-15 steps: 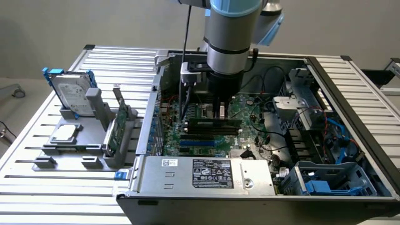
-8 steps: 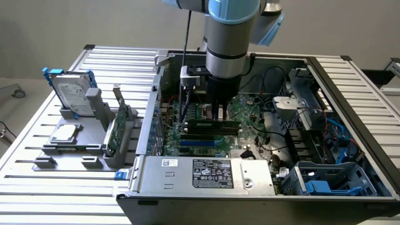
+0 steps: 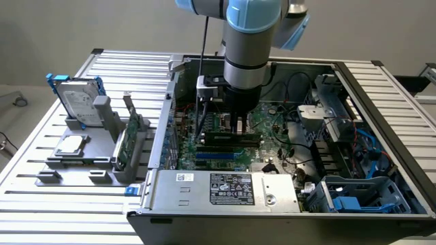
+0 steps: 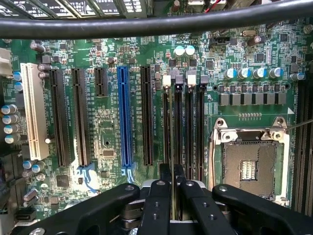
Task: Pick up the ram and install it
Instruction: 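Insert the ram into the slot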
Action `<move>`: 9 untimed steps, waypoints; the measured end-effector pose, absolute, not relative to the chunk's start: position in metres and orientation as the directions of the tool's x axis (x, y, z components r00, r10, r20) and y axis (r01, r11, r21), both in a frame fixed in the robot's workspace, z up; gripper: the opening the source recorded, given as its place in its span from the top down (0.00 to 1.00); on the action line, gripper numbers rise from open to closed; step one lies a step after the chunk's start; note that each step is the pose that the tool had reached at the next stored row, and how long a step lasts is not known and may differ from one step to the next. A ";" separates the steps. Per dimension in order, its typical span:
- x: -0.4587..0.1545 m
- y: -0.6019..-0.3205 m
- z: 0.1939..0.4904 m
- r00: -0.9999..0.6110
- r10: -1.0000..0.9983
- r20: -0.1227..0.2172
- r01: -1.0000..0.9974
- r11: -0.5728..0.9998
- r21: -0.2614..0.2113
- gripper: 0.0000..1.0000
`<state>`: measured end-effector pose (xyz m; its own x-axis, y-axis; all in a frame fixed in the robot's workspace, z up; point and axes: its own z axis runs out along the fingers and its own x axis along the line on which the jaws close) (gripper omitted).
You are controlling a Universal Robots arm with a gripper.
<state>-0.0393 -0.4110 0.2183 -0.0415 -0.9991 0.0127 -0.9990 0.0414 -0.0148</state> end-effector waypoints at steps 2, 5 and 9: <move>-0.039 -0.411 0.218 -0.042 -0.999 0.013 -0.999 0.041 -0.015 0.86; -0.039 -0.411 0.218 -0.042 -0.999 0.013 -0.999 0.041 -0.015 0.86; -0.039 -0.411 0.218 -0.042 -0.999 0.011 -0.999 0.042 -0.015 0.86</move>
<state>-0.0394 -0.4110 0.2182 -0.0419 -0.9991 0.0113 -0.9990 0.0417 -0.0148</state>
